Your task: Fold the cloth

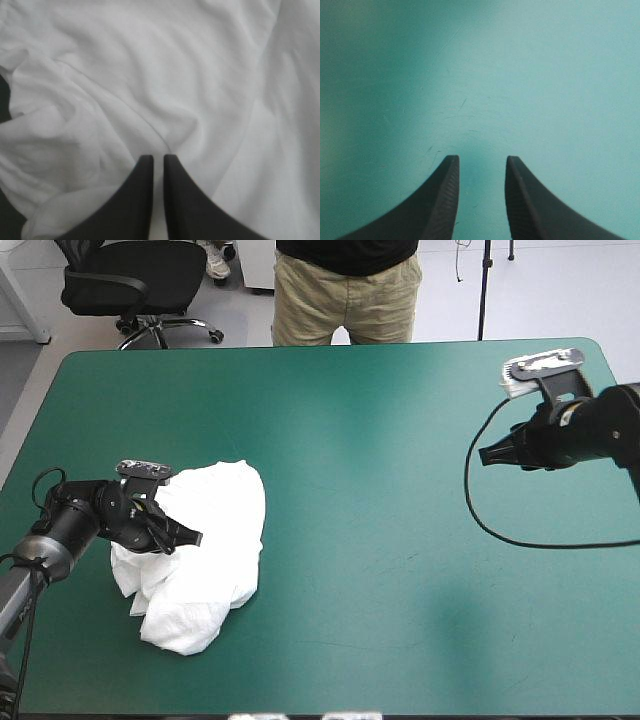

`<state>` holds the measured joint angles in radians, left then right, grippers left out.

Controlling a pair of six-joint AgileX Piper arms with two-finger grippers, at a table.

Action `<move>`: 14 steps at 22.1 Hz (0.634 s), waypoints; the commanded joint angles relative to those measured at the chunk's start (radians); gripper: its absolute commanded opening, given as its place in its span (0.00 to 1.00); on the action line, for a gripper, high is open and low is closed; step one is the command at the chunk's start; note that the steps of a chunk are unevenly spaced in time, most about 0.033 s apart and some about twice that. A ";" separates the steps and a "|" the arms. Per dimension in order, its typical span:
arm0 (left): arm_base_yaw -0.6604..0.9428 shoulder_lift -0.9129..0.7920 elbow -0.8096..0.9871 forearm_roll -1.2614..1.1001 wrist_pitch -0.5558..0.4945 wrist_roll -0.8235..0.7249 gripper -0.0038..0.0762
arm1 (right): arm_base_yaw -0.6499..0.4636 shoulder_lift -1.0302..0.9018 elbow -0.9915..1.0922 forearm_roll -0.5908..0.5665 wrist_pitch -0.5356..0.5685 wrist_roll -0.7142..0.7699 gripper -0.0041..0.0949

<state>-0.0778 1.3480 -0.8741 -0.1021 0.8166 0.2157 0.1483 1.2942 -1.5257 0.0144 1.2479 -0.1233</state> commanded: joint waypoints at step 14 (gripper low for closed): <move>-0.089 0.118 -0.170 -0.048 0.086 -0.001 0.74 | -0.046 -0.143 -0.030 -0.037 -0.001 0.013 0.35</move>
<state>-0.1319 1.4565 -1.0145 -0.1310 0.9318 0.2172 0.1114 1.1708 -1.5257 -0.0150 1.2491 -0.1117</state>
